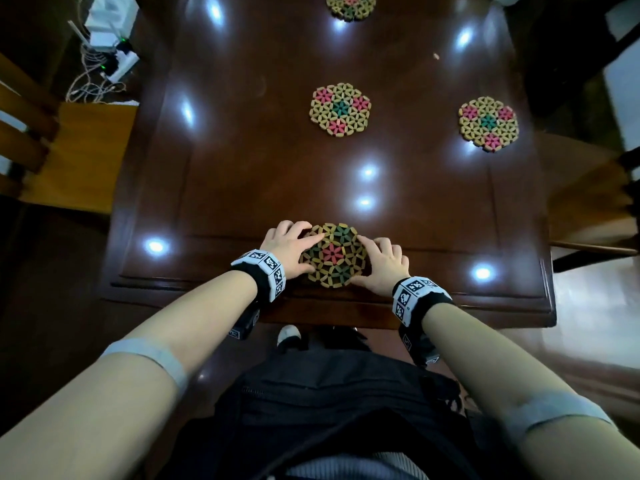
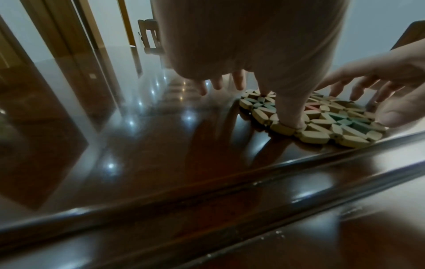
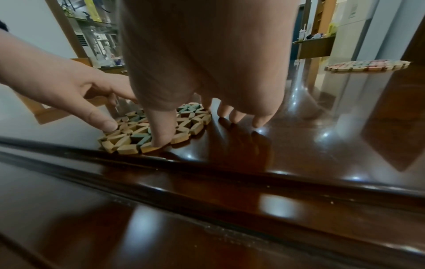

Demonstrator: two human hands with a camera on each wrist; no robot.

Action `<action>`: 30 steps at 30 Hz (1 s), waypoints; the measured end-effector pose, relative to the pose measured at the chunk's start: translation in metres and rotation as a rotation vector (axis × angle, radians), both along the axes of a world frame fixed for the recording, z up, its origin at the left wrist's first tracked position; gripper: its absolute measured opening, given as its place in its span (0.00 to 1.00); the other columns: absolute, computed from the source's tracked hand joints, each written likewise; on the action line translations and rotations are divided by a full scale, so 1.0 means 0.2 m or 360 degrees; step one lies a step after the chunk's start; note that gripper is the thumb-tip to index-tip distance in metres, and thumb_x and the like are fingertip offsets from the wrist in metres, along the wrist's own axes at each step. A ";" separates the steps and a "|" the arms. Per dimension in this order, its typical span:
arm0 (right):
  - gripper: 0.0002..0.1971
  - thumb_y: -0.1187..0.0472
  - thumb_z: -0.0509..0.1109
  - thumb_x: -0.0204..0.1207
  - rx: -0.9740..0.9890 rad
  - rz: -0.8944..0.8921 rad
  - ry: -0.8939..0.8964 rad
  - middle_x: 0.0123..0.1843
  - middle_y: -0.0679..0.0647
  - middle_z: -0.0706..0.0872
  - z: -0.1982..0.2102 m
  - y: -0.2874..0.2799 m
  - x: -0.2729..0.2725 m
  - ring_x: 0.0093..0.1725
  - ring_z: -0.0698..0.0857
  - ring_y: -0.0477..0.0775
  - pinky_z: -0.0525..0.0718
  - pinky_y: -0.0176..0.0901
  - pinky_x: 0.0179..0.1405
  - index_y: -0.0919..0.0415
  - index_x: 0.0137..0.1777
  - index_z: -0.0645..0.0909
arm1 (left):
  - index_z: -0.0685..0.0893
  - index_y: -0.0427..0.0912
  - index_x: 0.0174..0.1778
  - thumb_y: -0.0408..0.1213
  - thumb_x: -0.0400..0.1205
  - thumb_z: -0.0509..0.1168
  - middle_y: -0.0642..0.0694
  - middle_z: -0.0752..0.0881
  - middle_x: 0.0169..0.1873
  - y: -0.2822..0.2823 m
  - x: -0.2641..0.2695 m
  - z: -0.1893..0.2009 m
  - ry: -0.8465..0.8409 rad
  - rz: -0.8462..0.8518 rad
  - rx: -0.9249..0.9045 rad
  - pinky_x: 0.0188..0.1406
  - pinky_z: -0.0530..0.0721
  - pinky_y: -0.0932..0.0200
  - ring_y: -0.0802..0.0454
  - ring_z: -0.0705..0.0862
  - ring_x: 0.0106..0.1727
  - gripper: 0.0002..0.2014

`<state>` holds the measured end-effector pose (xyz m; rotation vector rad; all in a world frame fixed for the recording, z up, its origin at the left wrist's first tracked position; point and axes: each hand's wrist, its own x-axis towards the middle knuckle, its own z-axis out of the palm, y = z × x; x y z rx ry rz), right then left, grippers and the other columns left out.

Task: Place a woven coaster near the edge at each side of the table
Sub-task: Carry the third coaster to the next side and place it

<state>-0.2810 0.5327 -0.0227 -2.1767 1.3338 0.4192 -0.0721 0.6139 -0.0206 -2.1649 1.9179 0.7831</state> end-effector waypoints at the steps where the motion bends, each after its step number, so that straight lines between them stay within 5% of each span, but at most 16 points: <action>1: 0.42 0.44 0.74 0.69 0.0002 -0.0030 -0.0007 0.77 0.54 0.64 0.00 0.01 0.01 0.75 0.64 0.62 0.63 0.60 0.76 0.42 0.81 0.56 | 0.59 0.61 0.81 0.56 0.77 0.66 0.50 0.58 0.81 0.00 0.01 0.00 -0.0004 -0.0031 -0.0006 0.76 0.60 0.44 0.42 0.55 0.80 0.36; 30: 0.38 0.43 0.73 0.71 -0.0104 -0.0157 0.0130 0.75 0.54 0.68 0.03 0.10 0.10 0.74 0.67 0.61 0.68 0.59 0.73 0.40 0.79 0.61 | 0.65 0.60 0.78 0.55 0.78 0.66 0.51 0.65 0.78 0.02 0.14 -0.02 -0.0025 -0.0157 -0.0121 0.71 0.65 0.46 0.42 0.60 0.78 0.32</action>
